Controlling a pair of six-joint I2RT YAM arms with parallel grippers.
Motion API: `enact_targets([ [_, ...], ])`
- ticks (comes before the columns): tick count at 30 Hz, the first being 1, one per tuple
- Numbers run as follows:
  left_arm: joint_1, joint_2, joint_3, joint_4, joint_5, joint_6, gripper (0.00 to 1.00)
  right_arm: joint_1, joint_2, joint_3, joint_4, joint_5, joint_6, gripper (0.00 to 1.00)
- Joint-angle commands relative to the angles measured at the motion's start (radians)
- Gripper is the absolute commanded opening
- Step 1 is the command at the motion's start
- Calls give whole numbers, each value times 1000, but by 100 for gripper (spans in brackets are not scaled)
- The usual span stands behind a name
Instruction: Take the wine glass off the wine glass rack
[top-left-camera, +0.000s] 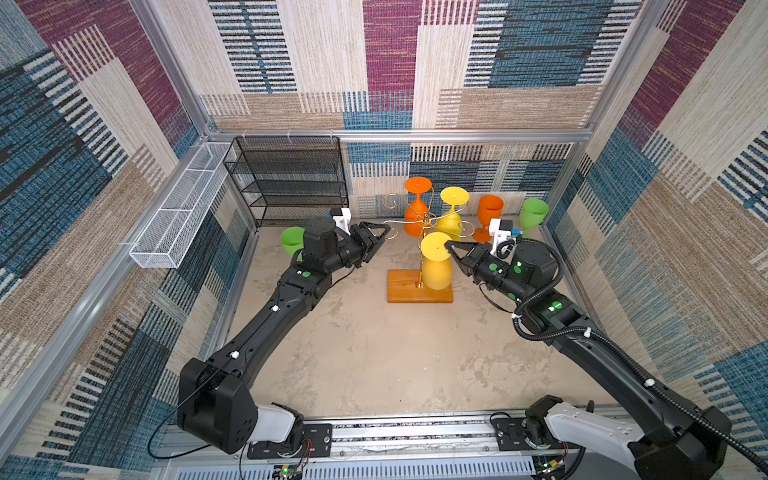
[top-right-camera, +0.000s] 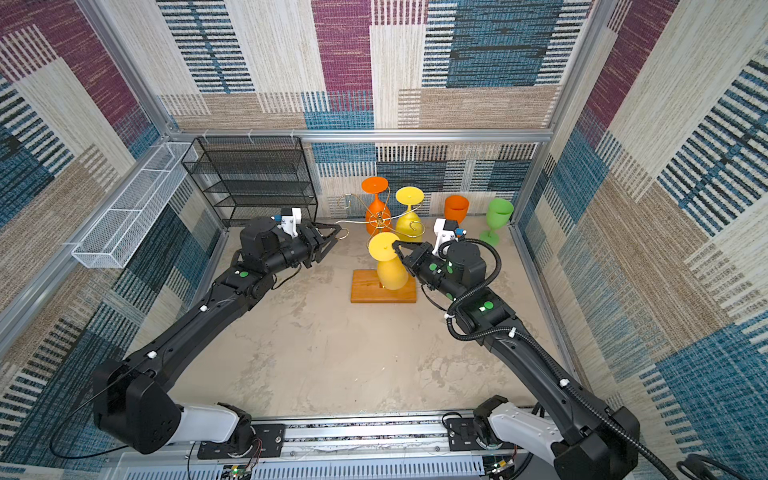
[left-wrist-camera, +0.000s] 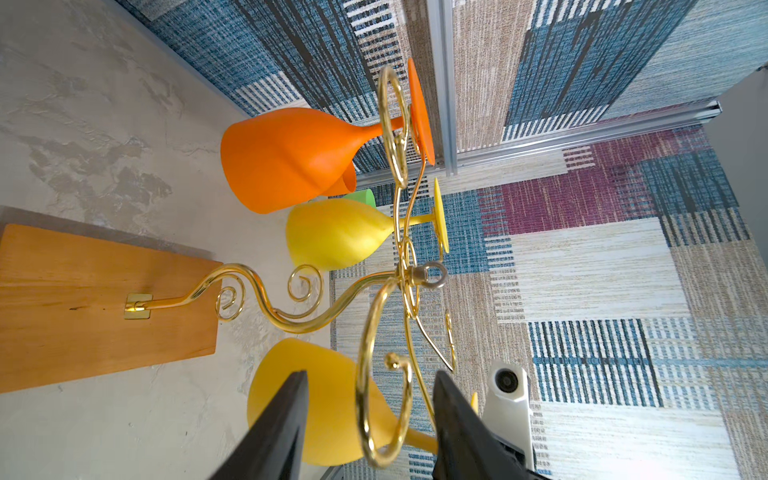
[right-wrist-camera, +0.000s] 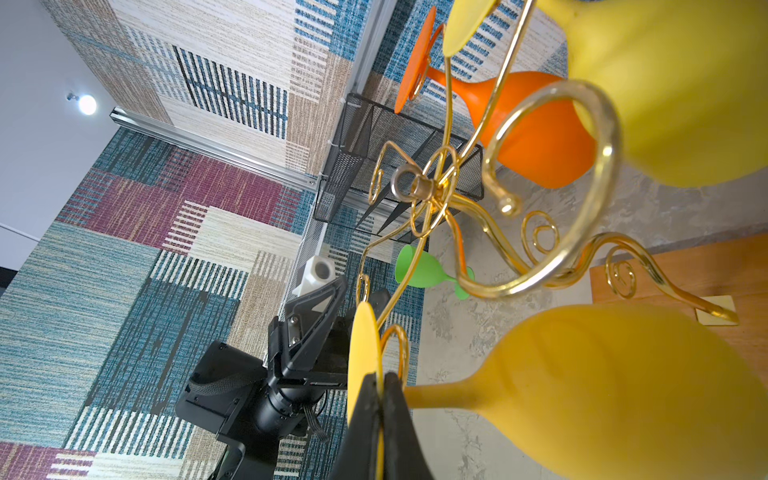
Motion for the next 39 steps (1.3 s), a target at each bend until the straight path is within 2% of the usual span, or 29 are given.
enact_targets([
  [1, -8, 12, 12, 99, 15, -36, 45, 2, -7, 3, 30, -5, 1, 0],
  [7, -20, 35, -11, 175, -7, -60, 20, 1, -12, 3, 25, -8, 7, 0],
  [10, -24, 35, -20, 190, -21, -60, 11, 2, -16, 3, 25, -7, 11, 0],
  [25, -39, 4, -51, 187, -79, -17, 0, 2, -35, 15, 6, -27, 39, 0],
  [39, -44, -18, -69, 166, -98, 6, 0, 7, -6, 24, 33, -65, 67, 0],
])
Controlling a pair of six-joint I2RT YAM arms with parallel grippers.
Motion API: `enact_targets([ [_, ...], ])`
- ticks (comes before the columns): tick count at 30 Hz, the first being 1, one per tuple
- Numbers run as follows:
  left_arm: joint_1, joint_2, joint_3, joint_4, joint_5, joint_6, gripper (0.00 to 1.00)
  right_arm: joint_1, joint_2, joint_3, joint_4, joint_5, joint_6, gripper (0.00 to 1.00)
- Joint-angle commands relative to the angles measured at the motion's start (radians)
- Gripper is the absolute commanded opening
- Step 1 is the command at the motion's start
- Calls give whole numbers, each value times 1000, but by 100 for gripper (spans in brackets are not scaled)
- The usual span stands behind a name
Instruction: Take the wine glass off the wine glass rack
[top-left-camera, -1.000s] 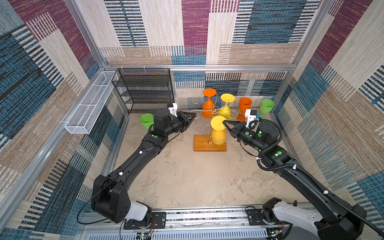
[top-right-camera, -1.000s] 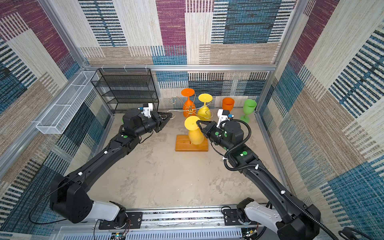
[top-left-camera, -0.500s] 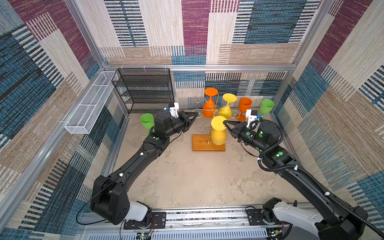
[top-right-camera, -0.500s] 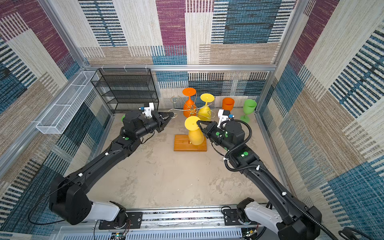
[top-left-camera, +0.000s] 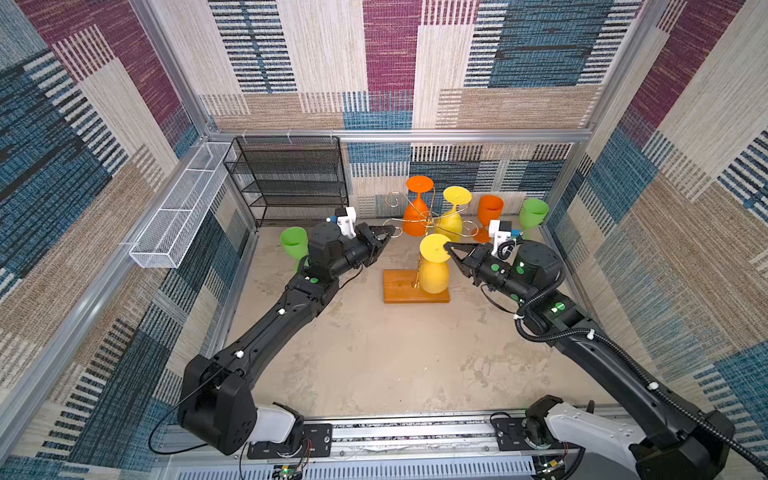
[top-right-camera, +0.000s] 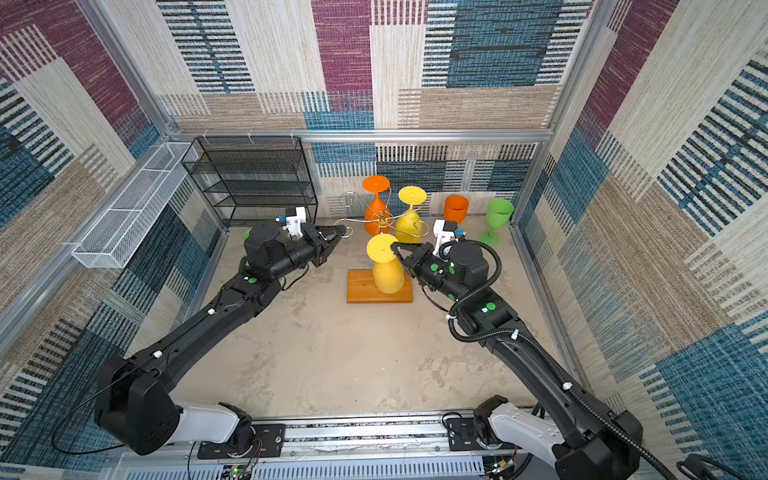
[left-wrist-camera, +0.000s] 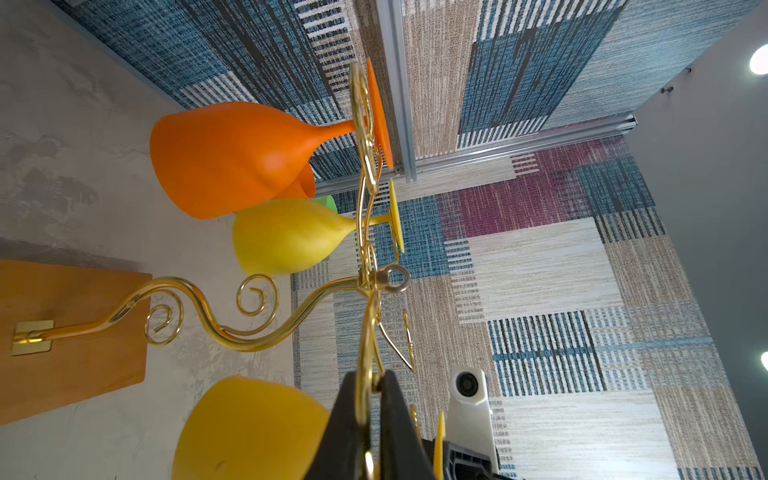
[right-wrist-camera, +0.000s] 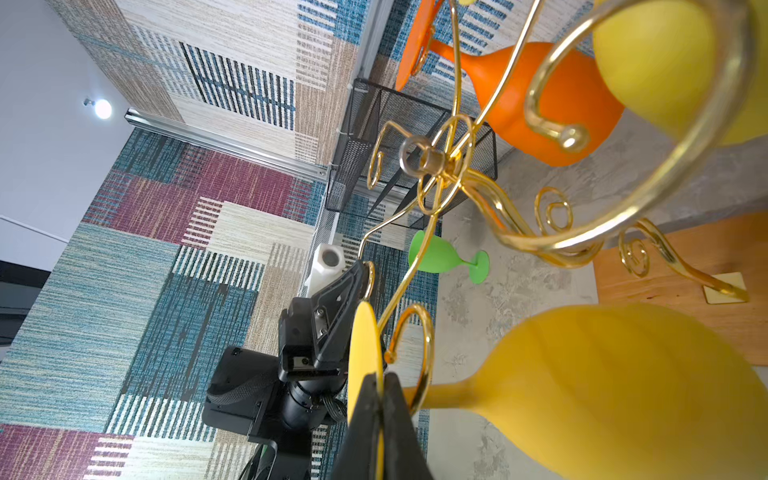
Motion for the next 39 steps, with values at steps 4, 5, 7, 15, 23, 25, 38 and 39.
enact_targets([
  [4, 0, -13, -2, -22, -43, 88, 0, 7, 31, 34, 56, -33, 12, 0],
  [5, 1, -15, 0, -23, -43, 90, 0, 8, 36, 40, 59, -38, 12, 0],
  [7, 0, -16, 0, -27, -43, 95, 0, 12, 46, 47, 61, -36, 10, 0],
  [15, 0, -27, -3, -39, -42, 108, 0, 11, 85, 79, 75, -26, 2, 0],
  [23, -1, -45, -9, -58, -50, 128, 0, 12, 94, 100, 72, 68, -30, 0],
  [25, 0, -46, -11, -58, -50, 129, 0, 12, 94, 113, 72, 93, -47, 0],
  [38, -1, -63, -22, -66, -56, 140, 0, 5, 127, 141, 83, 149, -77, 0],
  [39, 0, -64, -22, -69, -56, 142, 0, 5, 127, 141, 87, 153, -79, 0],
])
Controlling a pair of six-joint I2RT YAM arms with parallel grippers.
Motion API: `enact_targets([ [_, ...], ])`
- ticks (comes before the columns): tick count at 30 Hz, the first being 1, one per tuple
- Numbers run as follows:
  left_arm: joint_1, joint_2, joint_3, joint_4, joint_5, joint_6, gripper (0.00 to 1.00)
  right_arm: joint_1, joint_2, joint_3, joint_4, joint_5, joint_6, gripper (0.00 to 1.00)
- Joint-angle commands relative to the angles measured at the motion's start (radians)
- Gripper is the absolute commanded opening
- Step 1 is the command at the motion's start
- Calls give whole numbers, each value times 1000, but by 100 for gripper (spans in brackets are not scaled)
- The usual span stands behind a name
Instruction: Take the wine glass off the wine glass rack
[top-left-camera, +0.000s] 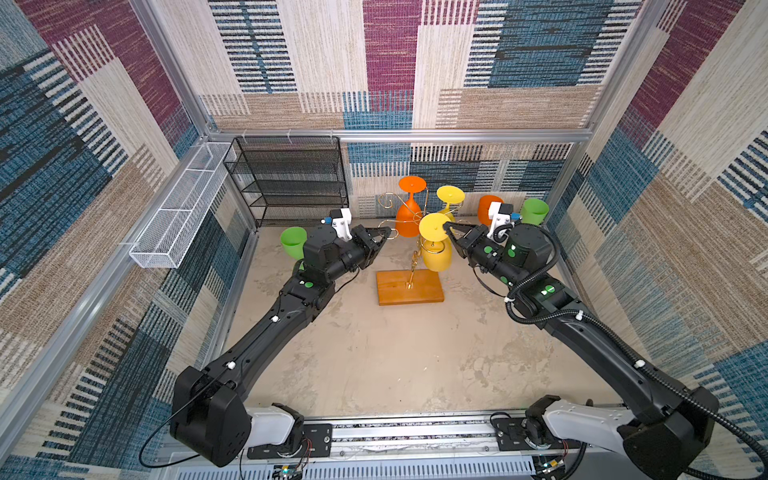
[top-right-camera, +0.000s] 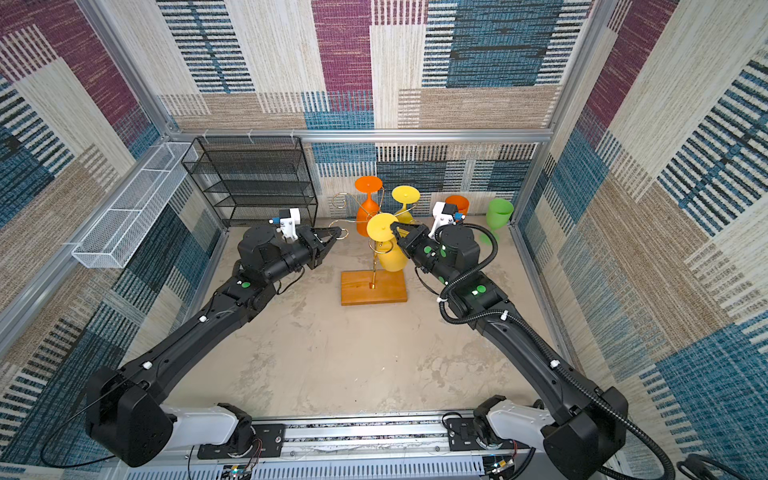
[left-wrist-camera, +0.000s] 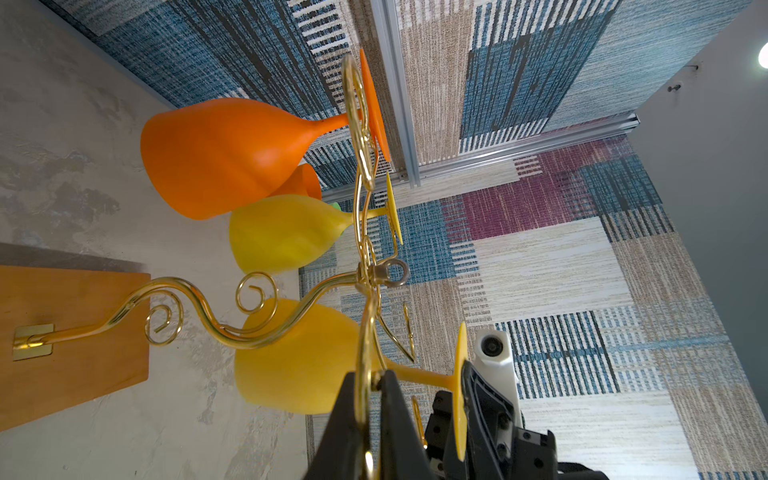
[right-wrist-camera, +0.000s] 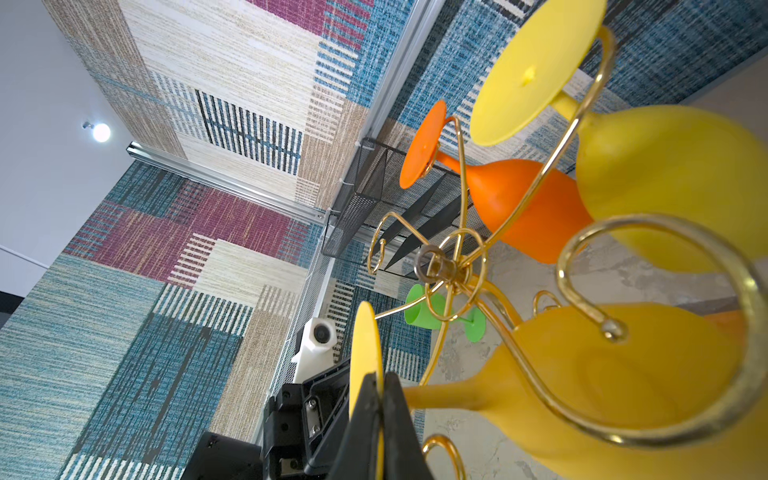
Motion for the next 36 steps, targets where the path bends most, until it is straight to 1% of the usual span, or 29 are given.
enact_targets([
  [1, 2, -7, 0, -26, -27, 110, 0, -3, 6, 11, 57, 16, -13, 0],
  [9, 2, -9, 0, -31, -30, 116, 0, -1, 7, 13, 54, -30, -17, 0],
  [21, 1, 4, 0, -25, -37, 122, 0, 1, -51, -28, 28, -83, 1, 0],
  [28, 2, 6, 2, -23, -42, 124, 0, 31, -61, -57, 36, -116, 24, 0],
  [31, 2, 10, 4, -22, -39, 124, 0, 44, -70, -61, 34, -107, 26, 0],
  [36, 1, 13, 4, -17, -38, 122, 0, 69, -43, -36, 49, -115, 31, 0],
])
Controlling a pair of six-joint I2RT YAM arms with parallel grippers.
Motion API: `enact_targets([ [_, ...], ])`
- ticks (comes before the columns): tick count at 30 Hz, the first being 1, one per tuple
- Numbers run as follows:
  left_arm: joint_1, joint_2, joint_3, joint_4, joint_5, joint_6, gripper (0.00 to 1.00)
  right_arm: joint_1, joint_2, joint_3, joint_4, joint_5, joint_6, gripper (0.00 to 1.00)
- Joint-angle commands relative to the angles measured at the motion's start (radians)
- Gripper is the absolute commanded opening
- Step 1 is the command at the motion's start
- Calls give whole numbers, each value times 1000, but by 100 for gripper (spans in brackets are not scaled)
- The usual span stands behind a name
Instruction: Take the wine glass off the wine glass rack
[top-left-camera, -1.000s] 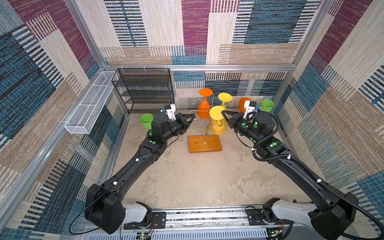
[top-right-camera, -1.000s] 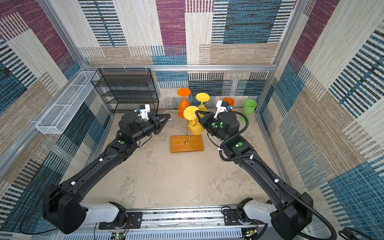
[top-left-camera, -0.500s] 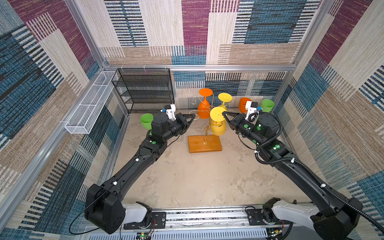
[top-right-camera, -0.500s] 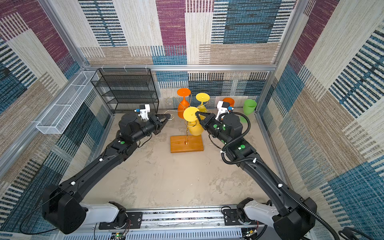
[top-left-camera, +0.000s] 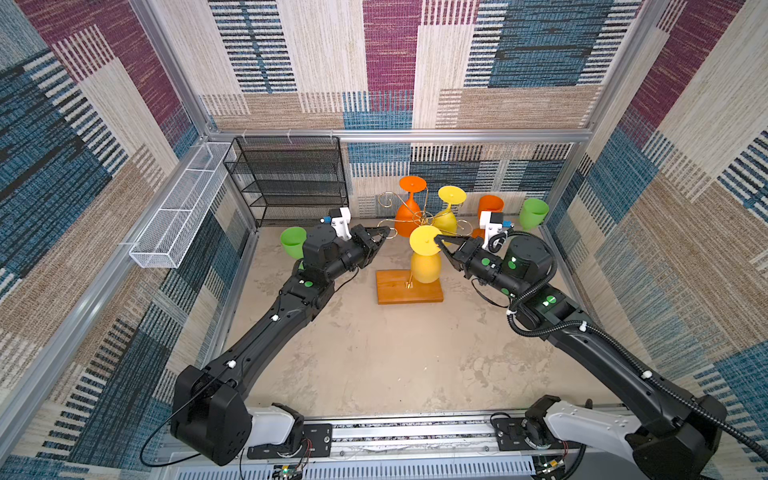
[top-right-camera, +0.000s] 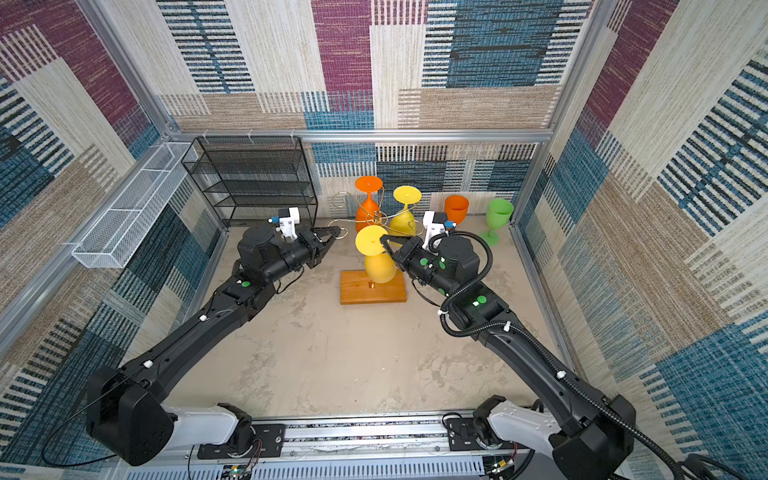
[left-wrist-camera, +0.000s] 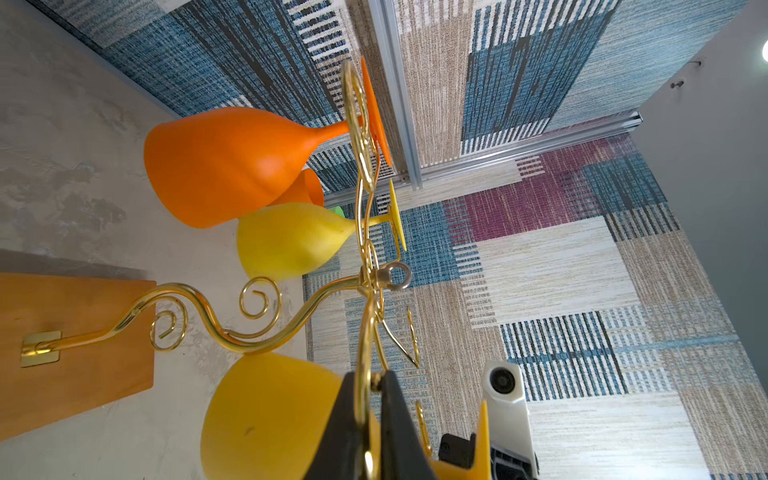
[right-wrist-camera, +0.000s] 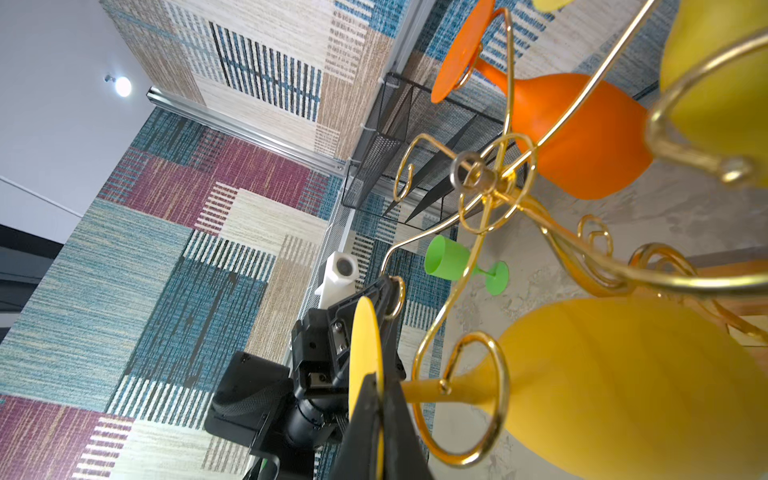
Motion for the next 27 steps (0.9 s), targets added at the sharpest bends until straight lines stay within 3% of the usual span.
enact_targets([
  [1, -1, 6, 3, -22, -37, 100, 0, 13, 24, 27, 43, -29, 12, 0],
  [27, -2, -29, -8, -45, -18, 147, 0, 23, 156, 122, 90, 106, -48, 0],
])
